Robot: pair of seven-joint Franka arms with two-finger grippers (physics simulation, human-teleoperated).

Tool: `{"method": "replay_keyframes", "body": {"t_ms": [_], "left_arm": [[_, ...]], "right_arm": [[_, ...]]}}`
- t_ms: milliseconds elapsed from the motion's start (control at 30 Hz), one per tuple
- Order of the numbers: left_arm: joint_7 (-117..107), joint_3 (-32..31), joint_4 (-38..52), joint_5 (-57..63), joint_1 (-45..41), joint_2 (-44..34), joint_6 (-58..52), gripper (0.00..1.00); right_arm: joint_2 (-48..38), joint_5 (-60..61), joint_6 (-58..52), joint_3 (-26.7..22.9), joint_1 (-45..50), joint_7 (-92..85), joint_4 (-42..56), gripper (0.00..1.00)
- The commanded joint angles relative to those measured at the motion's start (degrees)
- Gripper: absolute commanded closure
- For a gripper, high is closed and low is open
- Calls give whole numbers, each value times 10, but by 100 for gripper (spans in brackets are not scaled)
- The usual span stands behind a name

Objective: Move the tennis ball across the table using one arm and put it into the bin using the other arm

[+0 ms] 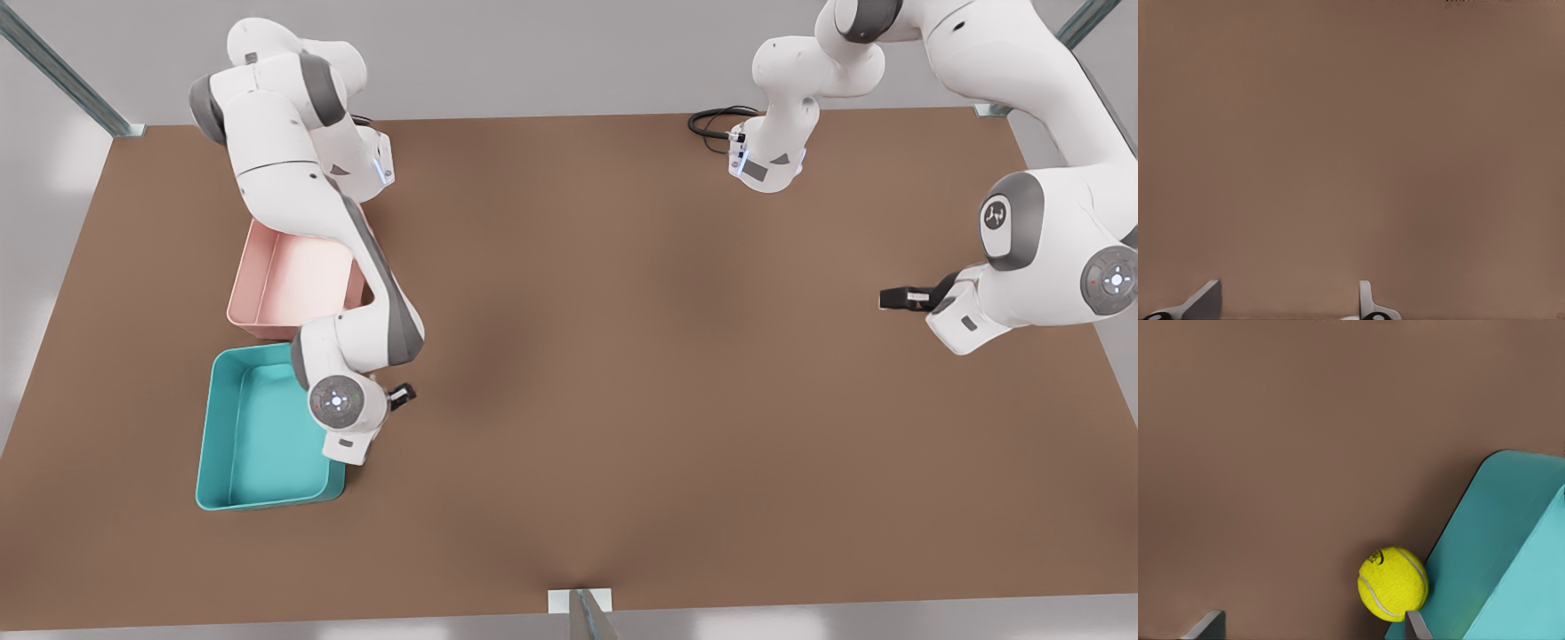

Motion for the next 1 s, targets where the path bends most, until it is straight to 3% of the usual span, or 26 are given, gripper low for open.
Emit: {"method": "replay_keyframes", "body": {"t_ms": [0, 167, 300, 367, 667, 967], "left_arm": [[-90, 0, 1, 0, 0, 0, -1, 0], [-88, -1, 5, -1, -1, 0, -1, 0], [-93, -81, 22, -16, -2, -3, -22, 0], [-91, -97, 73, -8, -12, 11, -20, 0], [-92, -101, 80, -8, -15, 46, -21, 0], [-92, -103, 85, -5, -29, 45, -22, 0]], "right_arm": [[17, -20, 0, -1, -1, -487, 22, 0], [29, -29, 16, 1, -3, -606, 18, 0], [39, -34, 59, 3, 1, -707, -1, 0], [38, -45, 67, 4, -2, -750, -8, 0], [-5, -48, 233, 4, -43, -813, -117, 0], [-5, -3, 240, 5, -38, -801, -131, 0]]}}
